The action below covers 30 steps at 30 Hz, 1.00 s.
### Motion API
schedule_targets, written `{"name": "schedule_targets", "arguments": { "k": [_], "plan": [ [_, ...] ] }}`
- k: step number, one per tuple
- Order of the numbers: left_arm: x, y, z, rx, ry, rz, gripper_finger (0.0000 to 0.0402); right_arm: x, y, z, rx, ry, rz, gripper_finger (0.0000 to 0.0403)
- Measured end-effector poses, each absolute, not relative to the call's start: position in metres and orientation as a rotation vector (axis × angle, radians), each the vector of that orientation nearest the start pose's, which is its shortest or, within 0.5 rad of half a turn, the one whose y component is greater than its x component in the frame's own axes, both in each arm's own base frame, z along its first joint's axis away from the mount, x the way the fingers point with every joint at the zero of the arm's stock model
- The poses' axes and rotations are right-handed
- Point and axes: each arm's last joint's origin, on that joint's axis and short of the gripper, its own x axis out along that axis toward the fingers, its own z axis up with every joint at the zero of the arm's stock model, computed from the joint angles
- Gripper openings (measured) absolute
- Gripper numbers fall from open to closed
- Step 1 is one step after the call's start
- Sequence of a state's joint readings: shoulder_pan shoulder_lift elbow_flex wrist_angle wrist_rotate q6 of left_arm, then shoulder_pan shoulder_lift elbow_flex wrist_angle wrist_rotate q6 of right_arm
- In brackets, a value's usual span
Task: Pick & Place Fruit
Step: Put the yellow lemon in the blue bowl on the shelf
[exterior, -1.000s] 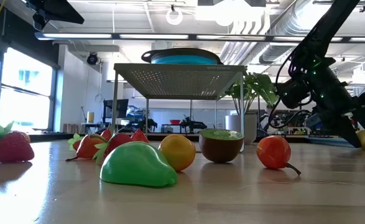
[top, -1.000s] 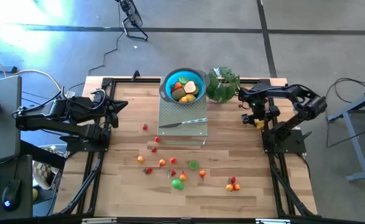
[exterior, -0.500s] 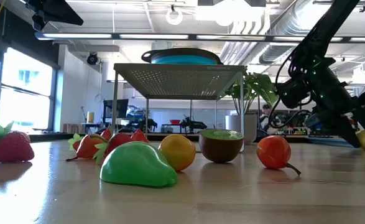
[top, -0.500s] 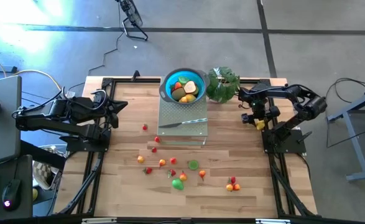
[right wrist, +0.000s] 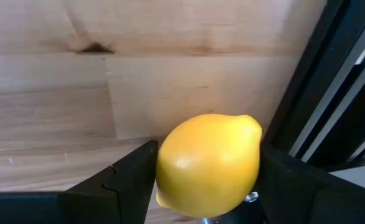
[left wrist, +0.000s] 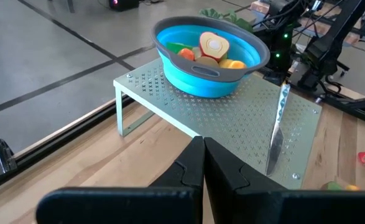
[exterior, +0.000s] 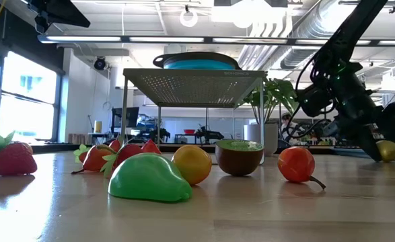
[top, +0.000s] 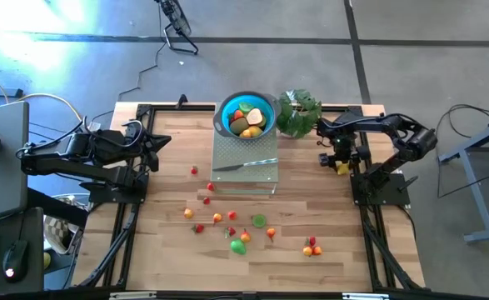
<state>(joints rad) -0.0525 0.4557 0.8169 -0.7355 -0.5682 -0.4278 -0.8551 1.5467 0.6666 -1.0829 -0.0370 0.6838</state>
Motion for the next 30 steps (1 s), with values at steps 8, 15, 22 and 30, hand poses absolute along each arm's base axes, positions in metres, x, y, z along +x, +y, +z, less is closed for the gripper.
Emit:
{"name": "schedule_targets", "arguments": {
  "k": [8, 15, 22, 30],
  "plan": [
    [0.0774, 0.0115, 0.3287, -0.298, 0.245, 0.576, 0.0003, 0.1214, -0.1376, 0.1259, 1.308, 1.576, -1.177, 0.0239],
    [0.0774, 0.0115, 0.3287, -0.298, 0.245, 0.576, 0.0003, 0.1224, -0.1389, 0.1255, 1.295, 1.56, -1.169, 0.0239],
    [0.0773, 0.0115, 0.3287, -0.298, 0.245, 0.576, 0.0003, 0.1232, -0.1393, 0.1254, 1.28, 1.563, -1.129, 0.0239],
    [0.0774, 0.0115, 0.3287, -0.298, 0.245, 0.576, 0.0003, 0.1236, -0.1395, 0.1255, 1.27, 1.569, -1.091, 0.0217]
  ]
}}
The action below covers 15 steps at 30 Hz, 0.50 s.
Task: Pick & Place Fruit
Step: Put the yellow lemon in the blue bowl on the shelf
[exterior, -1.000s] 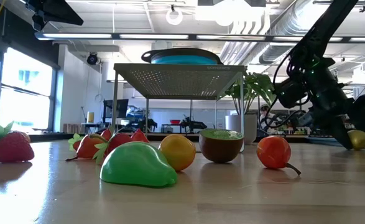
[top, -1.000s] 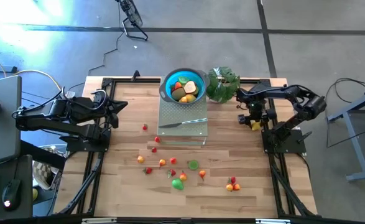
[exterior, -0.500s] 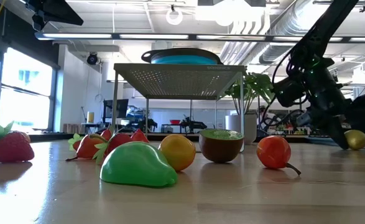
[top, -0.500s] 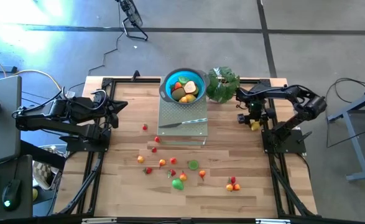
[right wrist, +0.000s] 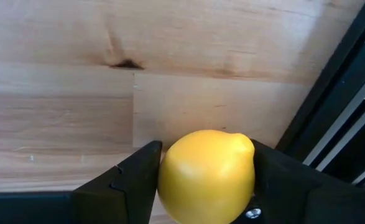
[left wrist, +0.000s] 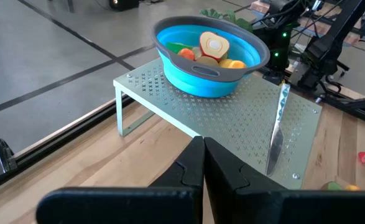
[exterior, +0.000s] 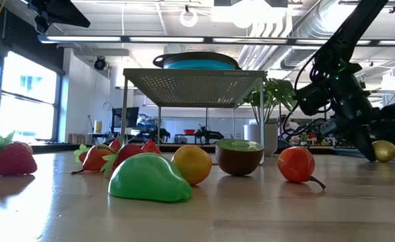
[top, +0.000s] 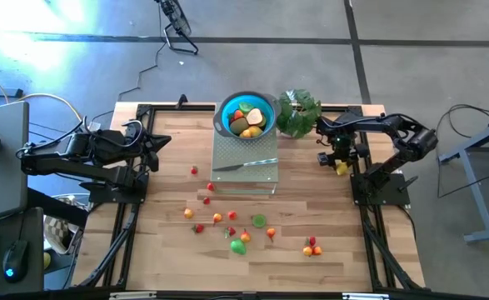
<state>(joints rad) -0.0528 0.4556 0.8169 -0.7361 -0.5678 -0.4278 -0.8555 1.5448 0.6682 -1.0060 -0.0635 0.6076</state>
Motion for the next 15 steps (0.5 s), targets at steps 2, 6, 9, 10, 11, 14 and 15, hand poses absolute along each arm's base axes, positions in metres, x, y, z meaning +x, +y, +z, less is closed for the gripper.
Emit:
{"name": "schedule_targets", "arguments": {
  "k": [2, 6, 9, 10, 11, 14, 15],
  "plan": [
    [0.0774, 0.0115, 0.3287, -0.298, 0.245, 0.576, 0.0003, 0.1236, -0.1394, 0.1256, 1.27, 1.57, -1.09, 0.0209],
    [0.0774, 0.0115, 0.3287, -0.298, 0.245, 0.576, 0.0003, 0.1235, -0.1393, 0.1257, 1.267, 1.573, -1.085, 0.0211],
    [0.0774, 0.0115, 0.3287, -0.298, 0.245, 0.576, 0.0003, 0.1232, -0.1392, 0.1257, 1.263, 1.578, -1.088, 0.022],
    [0.0774, 0.0115, 0.3287, -0.298, 0.245, 0.576, 0.0003, 0.1232, -0.1391, 0.1258, 1.262, 1.58, -1.085, 0.022],
    [0.0774, 0.0115, 0.3287, -0.298, 0.245, 0.576, 0.0003, 0.1232, -0.1391, 0.1258, 1.261, 1.581, -1.083, 0.0218],
    [0.0773, 0.0115, 0.3287, -0.298, 0.245, 0.576, 0.0003, 0.123, -0.139, 0.1258, 1.251, 1.588, -1.07, 0.0205],
    [0.0774, 0.0115, 0.3287, -0.298, 0.245, 0.576, 0.0003, 0.123, -0.1389, 0.1259, 1.249, 1.59, -1.068, 0.0203]
  ]
}}
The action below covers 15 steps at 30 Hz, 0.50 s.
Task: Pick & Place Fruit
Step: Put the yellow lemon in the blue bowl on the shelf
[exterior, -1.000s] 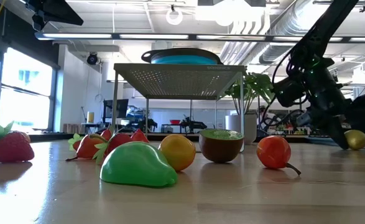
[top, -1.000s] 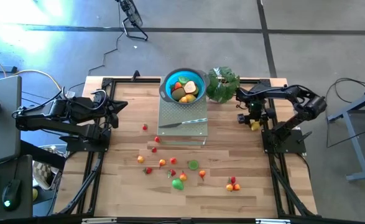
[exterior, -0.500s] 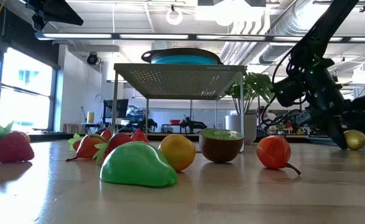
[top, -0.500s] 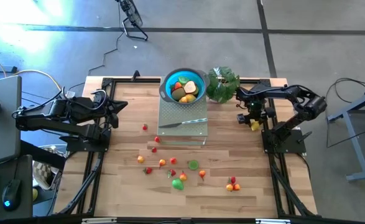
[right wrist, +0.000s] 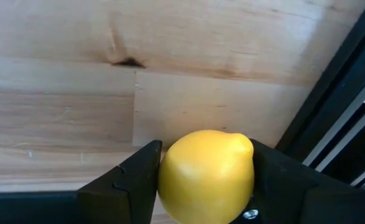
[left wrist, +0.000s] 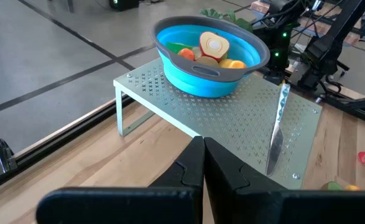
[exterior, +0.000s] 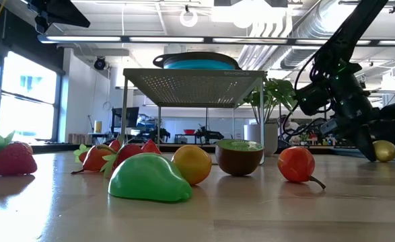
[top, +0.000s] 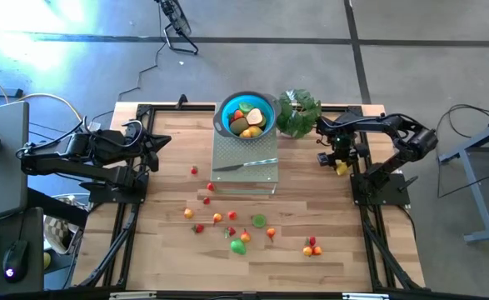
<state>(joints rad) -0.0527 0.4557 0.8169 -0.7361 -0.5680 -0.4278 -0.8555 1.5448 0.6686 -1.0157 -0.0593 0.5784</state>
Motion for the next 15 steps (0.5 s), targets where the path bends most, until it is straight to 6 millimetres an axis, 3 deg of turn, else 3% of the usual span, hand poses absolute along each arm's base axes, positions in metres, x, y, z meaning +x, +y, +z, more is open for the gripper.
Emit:
{"name": "schedule_targets", "arguments": {
  "k": [15],
  "plan": [
    [0.0774, 0.0115, 0.3287, -0.299, 0.245, 0.576, 0.0003, 0.1202, -0.1357, 0.1271, 1.23, 1.654, -1.021, 0.0203]
  ]
}}
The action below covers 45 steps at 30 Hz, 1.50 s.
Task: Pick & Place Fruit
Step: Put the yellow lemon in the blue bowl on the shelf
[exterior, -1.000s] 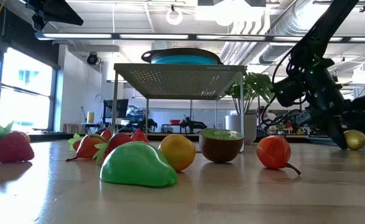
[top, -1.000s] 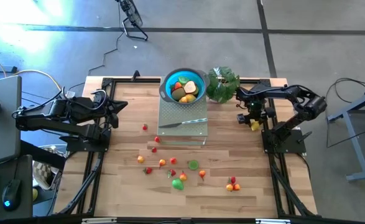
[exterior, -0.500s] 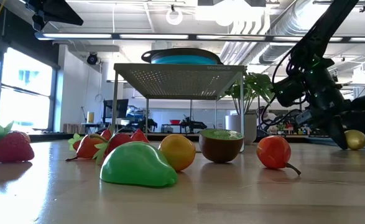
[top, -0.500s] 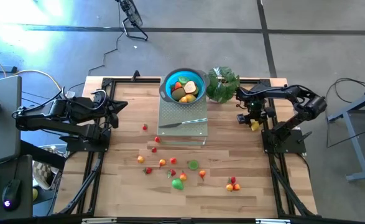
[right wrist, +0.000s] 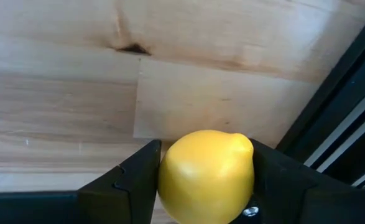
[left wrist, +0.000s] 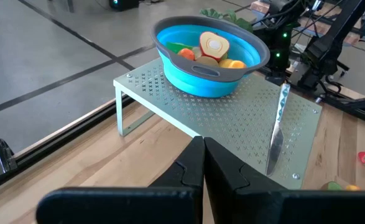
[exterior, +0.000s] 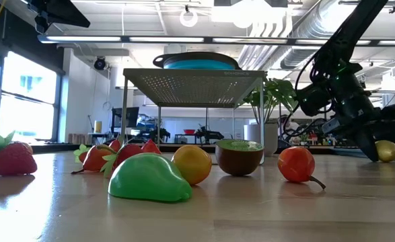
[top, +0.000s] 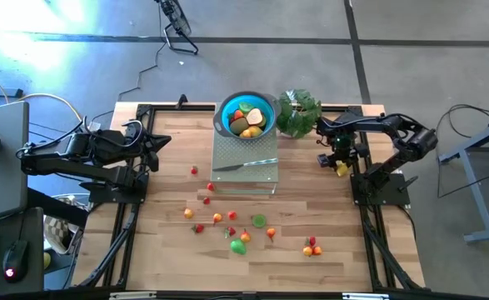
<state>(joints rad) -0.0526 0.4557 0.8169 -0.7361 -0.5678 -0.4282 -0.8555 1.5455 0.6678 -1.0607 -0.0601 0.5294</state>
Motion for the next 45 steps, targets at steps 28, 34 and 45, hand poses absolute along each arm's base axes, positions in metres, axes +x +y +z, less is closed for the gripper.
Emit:
{"name": "schedule_targets", "arguments": {
  "k": [28, 34, 45],
  "plan": [
    [0.078, 0.011, 0.329, -0.301, 0.247, 0.566, 0.0003, 0.112, -0.124, 0.146, 1.148, 1.718, -0.805, 0.0202],
    [0.078, 0.011, 0.329, -0.301, 0.247, 0.567, 0.0003, 0.11, -0.121, 0.157, 1.157, 1.631, -0.799, 0.0211],
    [0.077, 0.011, 0.329, -0.301, 0.247, 0.566, 0.0003, 0.103, -0.113, 0.173, 1.157, 1.573, -0.813, 0.0206]
  ]
}}
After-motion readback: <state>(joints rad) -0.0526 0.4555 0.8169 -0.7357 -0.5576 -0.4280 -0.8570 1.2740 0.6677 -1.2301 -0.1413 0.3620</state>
